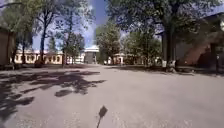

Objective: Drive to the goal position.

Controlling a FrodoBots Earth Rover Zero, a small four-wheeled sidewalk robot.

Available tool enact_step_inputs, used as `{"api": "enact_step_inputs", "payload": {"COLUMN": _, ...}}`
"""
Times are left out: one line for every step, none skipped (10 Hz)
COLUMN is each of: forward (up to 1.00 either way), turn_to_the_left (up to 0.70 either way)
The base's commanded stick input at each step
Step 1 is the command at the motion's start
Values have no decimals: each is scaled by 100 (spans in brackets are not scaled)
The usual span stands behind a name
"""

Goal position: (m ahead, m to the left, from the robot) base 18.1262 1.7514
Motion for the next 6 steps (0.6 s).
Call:
{"api": "enact_step_inputs", "payload": {"forward": 70, "turn_to_the_left": 6}}
{"api": "enact_step_inputs", "payload": {"forward": 70, "turn_to_the_left": 6}}
{"api": "enact_step_inputs", "payload": {"forward": 70, "turn_to_the_left": 6}}
{"api": "enact_step_inputs", "payload": {"forward": 70, "turn_to_the_left": 6}}
{"api": "enact_step_inputs", "payload": {"forward": 70, "turn_to_the_left": 6}}
{"api": "enact_step_inputs", "payload": {"forward": 70, "turn_to_the_left": 6}}
